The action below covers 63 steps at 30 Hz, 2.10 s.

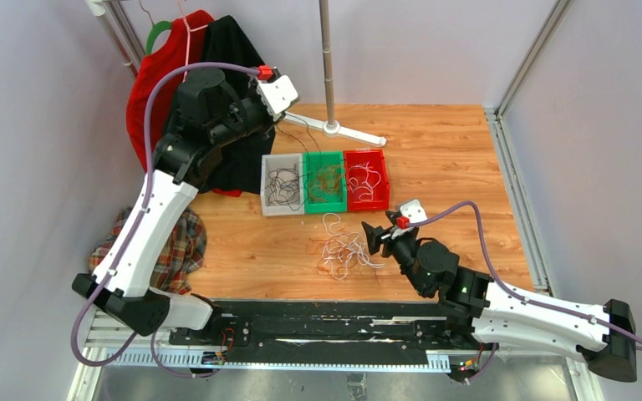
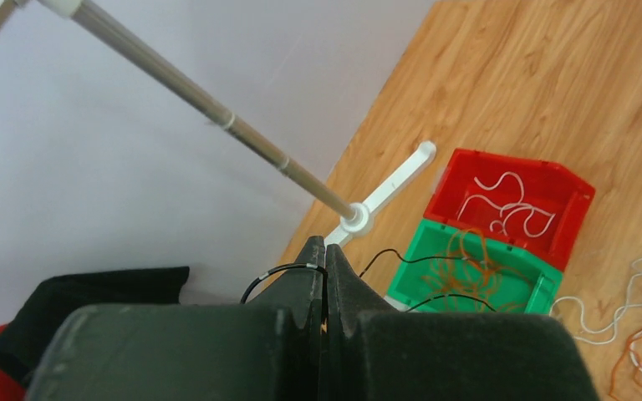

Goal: Untangle the cables
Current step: Place the cable in the bin.

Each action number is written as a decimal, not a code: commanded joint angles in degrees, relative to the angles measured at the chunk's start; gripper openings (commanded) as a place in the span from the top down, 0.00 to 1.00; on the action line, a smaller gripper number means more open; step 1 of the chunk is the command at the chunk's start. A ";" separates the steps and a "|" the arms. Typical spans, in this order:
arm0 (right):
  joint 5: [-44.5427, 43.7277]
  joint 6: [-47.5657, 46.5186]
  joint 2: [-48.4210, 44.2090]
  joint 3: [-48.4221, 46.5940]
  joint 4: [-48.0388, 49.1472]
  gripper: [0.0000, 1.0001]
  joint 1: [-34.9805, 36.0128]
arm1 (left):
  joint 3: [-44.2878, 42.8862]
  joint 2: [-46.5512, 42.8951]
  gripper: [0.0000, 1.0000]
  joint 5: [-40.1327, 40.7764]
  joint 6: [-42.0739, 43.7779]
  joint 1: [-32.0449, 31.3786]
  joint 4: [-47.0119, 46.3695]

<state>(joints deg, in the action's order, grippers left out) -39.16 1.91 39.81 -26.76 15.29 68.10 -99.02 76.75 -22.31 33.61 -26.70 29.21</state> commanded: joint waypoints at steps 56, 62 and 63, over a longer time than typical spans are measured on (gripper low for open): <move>-2.59 2.03 -3.32 2.09 -6.06 0.41 -4.15 | 29.31 12.08 0.99 15.18 19.96 5.51 -10.67; -1.47 2.57 -2.25 1.70 -6.11 0.41 -5.07 | 29.13 14.76 0.99 9.34 16.43 5.42 -10.84; -1.50 2.53 -2.20 1.51 -6.25 0.41 -5.15 | 29.05 15.76 1.00 9.16 16.07 5.38 -10.90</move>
<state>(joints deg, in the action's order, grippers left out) -41.34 3.57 37.43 -24.88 9.08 63.86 -69.63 90.15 -10.09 51.46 -21.54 19.35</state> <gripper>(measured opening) 0.588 0.016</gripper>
